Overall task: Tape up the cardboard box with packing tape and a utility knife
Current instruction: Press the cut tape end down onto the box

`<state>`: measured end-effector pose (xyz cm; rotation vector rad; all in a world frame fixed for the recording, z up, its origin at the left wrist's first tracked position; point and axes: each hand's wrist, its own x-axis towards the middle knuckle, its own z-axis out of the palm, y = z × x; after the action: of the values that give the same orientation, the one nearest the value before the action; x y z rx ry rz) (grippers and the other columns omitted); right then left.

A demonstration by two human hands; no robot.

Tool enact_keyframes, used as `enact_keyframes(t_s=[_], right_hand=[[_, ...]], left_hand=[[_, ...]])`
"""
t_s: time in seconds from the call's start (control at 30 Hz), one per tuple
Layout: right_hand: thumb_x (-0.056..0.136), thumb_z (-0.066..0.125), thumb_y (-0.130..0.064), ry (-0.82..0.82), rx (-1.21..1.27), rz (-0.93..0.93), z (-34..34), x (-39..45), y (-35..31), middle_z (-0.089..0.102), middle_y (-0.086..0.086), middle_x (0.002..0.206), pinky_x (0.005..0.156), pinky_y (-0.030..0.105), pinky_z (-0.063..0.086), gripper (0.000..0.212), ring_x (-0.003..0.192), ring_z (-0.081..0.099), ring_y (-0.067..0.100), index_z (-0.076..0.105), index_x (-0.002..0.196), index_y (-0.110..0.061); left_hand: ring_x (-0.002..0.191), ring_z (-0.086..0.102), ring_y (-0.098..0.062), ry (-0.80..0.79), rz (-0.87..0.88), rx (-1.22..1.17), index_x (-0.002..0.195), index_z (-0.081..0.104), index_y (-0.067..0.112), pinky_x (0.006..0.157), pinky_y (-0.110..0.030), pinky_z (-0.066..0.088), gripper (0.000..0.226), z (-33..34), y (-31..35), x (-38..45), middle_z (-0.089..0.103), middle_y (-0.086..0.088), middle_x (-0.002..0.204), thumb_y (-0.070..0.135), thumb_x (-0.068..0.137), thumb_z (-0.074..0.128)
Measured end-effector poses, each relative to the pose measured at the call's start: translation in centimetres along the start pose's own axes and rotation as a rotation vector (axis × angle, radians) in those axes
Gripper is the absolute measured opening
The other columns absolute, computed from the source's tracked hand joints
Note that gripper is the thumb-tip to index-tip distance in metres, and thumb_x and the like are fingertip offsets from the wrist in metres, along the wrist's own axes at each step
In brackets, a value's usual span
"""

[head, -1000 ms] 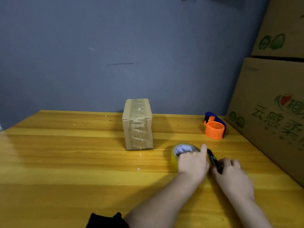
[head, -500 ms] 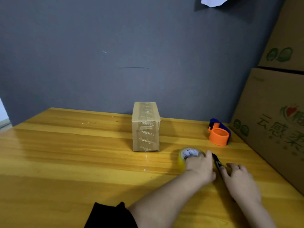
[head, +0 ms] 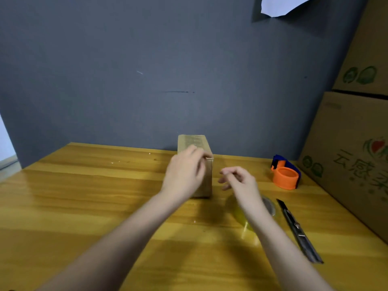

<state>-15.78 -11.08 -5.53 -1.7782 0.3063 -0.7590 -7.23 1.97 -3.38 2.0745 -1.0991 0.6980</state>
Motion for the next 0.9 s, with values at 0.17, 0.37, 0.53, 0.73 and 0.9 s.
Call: enact_keyframes(t_s=[0.17,0.37,0.53,0.73,0.9], right_hand=[[0.088,0.057,-0.006,0.043,0.041,0.063,5.1,0.7,2.1,0.062,-0.004,0.086,0.074,0.025,0.05,0.02,0.082,0.062,0.02,0.057,0.095,-0.025],[0.084,0.058,-0.001,0.115,0.053,0.03,6.1,0.9,2.5,0.061,-0.002,0.086,0.077,0.026,0.047,0.026,0.079,0.057,0.008,0.058,0.101,-0.021],[0.084,0.058,-0.001,0.075,0.055,0.003,6.2,1.3,2.7,0.061,-0.008,0.081,0.081,0.035,0.05,0.024,0.077,0.057,0.008,0.061,0.1,-0.019],[0.085,0.059,-0.006,0.107,0.044,-0.004,6.5,1.5,3.0,0.061,-0.009,0.079,0.081,0.052,0.053,0.024,0.074,0.063,0.017,0.06,0.091,-0.03],[0.084,0.058,-0.005,0.148,0.056,-0.002,6.6,1.3,3.1,0.063,-0.009,0.083,0.082,0.051,0.053,0.023,0.075,0.063,0.012,0.061,0.09,-0.027]], left_hand=[[0.115,0.051,-0.019,0.081,-0.142,0.011,0.118,0.056,0.022,0.096,-0.039,0.044,0.037,-0.4,-4.6,-0.1,0.054,0.001,0.122,0.006,0.086,0.048],[0.142,0.022,-0.01,-0.225,-0.129,-0.012,0.139,0.036,0.037,0.116,-0.038,0.019,0.053,0.5,-6.1,0.6,0.033,0.013,0.151,0.016,0.09,0.036],[0.142,0.021,-0.008,-0.274,-0.171,-0.123,0.136,0.043,0.038,0.118,-0.038,0.019,0.058,1.7,-6.7,0.3,0.036,0.014,0.149,0.027,0.083,0.023],[0.142,0.021,-0.01,-0.263,-0.212,-0.277,0.133,0.048,0.033,0.118,-0.031,0.015,0.058,1.9,-7.0,0.3,0.039,0.01,0.148,0.025,0.081,0.025],[0.142,0.02,-0.01,-0.287,-0.217,-0.293,0.134,0.048,0.031,0.116,-0.027,0.012,0.059,1.9,-7.0,0.5,0.037,0.009,0.149,0.026,0.081,0.024]])
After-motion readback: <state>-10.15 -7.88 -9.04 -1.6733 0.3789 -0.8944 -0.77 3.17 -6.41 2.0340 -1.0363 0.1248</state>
